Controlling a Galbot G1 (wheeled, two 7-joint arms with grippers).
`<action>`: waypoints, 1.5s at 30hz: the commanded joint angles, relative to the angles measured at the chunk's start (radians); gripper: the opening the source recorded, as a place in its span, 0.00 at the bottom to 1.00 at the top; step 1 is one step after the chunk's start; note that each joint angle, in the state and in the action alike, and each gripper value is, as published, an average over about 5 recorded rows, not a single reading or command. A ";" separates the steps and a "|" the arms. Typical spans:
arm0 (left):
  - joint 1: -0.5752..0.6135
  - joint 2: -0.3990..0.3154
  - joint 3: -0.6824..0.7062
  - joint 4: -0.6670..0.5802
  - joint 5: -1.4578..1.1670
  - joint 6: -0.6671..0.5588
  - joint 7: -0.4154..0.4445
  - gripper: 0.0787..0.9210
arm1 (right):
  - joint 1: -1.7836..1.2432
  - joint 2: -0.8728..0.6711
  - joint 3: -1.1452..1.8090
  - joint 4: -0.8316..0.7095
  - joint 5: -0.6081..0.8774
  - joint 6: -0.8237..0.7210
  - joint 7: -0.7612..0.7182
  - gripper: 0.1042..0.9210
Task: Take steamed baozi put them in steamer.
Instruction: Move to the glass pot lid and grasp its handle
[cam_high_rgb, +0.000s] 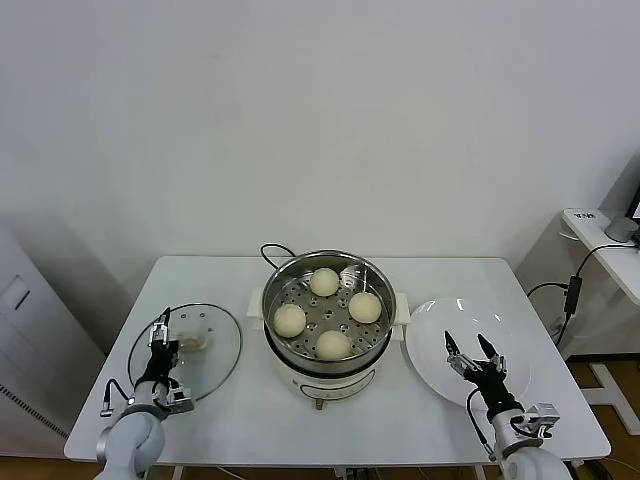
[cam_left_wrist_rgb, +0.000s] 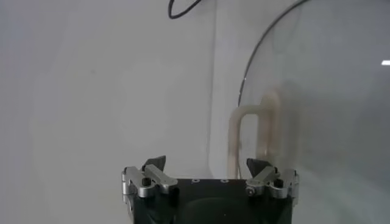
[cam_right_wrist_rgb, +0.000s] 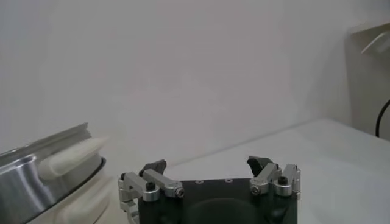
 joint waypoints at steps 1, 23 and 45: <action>-0.048 -0.002 0.001 0.058 0.008 -0.003 -0.017 0.88 | -0.003 0.006 -0.001 -0.004 -0.007 0.000 -0.004 0.88; -0.103 -0.009 0.004 0.141 0.011 -0.002 -0.015 0.88 | 0.000 0.017 -0.005 -0.020 -0.012 0.000 -0.007 0.88; -0.035 -0.027 0.002 0.068 -0.075 0.057 0.018 0.27 | -0.003 0.016 -0.003 -0.012 -0.012 0.005 -0.010 0.88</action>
